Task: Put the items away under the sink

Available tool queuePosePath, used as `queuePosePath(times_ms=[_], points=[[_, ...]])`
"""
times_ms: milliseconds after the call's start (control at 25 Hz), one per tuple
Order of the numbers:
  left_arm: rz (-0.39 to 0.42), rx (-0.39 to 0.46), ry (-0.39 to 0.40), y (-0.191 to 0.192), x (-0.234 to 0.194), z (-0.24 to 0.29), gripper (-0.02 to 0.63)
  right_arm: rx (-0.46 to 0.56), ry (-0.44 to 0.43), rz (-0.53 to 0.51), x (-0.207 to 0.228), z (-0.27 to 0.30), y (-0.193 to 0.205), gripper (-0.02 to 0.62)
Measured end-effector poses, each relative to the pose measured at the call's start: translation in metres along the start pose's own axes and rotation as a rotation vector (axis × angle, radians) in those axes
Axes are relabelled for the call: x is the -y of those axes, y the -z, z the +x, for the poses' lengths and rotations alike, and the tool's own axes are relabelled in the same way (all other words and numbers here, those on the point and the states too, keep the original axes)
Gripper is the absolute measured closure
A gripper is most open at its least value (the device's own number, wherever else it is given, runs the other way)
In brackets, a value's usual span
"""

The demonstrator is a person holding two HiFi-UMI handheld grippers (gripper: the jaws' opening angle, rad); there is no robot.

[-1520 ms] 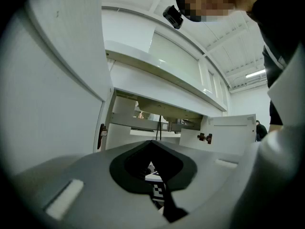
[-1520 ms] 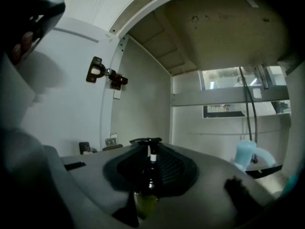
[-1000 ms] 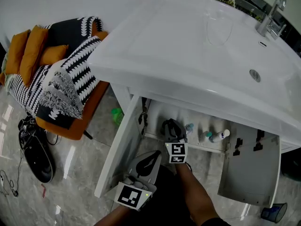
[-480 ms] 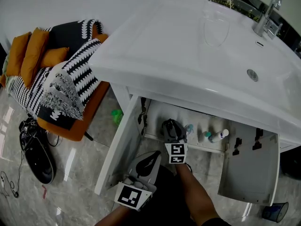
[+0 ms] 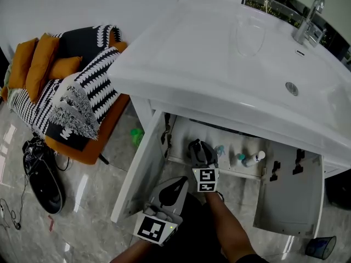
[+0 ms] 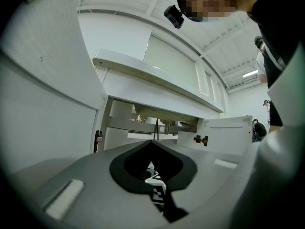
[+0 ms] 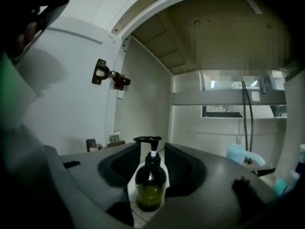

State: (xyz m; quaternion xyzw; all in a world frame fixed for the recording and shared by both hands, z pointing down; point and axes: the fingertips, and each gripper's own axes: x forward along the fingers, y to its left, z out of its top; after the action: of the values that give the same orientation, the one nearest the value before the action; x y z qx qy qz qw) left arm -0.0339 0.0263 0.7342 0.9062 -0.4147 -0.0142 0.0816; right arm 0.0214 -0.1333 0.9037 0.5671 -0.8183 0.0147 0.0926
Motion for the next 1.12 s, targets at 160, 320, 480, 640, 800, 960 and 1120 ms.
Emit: queuePosePath(times_ms=[160, 320, 480, 640, 800, 960, 1120], points=[[0.002, -0.003, 0.0, 0.001, 0.004, -0.001, 0.598, -0.004, -0.002, -0.001, -0.001, -0.005, 0.002, 0.431], [0.014, 0.021, 0.0, -0.004, 0.006, -0.002, 0.598, -0.005, -0.002, 0.0, 0.0, -0.012, 0.004, 0.431], [0.018, 0.021, -0.005, -0.004, 0.008, -0.002, 0.598, 0.0, -0.006, 0.01, 0.0, -0.021, 0.003, 0.431], [0.004, -0.003, -0.005, -0.002, 0.012, 0.0, 0.598, -0.001, -0.004, 0.026, 0.004, -0.03, 0.001, 0.431], [0.014, 0.005, 0.005, -0.001, 0.016, 0.003, 0.598, -0.017, -0.014, 0.042, 0.006, -0.038, 0.001, 0.465], [0.024, 0.02, 0.018, -0.001, 0.021, 0.006, 0.598, -0.028, -0.009, 0.046, 0.01, -0.046, 0.001, 0.517], [0.046, 0.061, 0.025, -0.008, 0.02, 0.007, 0.598, -0.03, -0.005, 0.043, 0.01, -0.052, -0.005, 0.545]])
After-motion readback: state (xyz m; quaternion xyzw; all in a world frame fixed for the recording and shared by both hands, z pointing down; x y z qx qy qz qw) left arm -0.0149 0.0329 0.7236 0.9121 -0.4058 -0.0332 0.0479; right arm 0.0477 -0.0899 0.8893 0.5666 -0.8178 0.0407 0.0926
